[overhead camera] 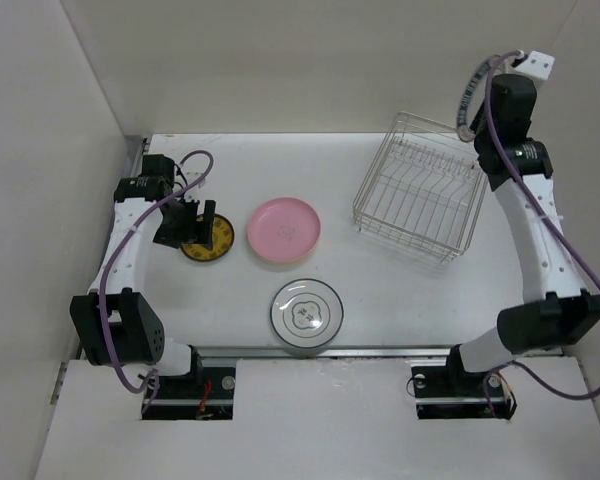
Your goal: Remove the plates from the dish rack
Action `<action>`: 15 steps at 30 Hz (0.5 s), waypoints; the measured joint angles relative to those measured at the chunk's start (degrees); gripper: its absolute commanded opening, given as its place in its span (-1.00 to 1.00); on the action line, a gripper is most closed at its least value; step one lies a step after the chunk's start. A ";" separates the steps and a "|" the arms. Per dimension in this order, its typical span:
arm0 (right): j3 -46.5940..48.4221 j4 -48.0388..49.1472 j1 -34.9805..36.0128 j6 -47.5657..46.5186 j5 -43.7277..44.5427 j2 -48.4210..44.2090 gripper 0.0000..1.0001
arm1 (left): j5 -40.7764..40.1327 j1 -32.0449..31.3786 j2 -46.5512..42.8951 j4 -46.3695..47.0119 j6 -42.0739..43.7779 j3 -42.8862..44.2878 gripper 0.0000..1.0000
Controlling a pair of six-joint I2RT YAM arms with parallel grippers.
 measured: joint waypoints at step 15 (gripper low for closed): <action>-18.03 -5.49 32.26 -15.02 -62.84 11.50 -1.00 | -2.62 0.00 -2.29 0.44 -0.26 -0.79 0.60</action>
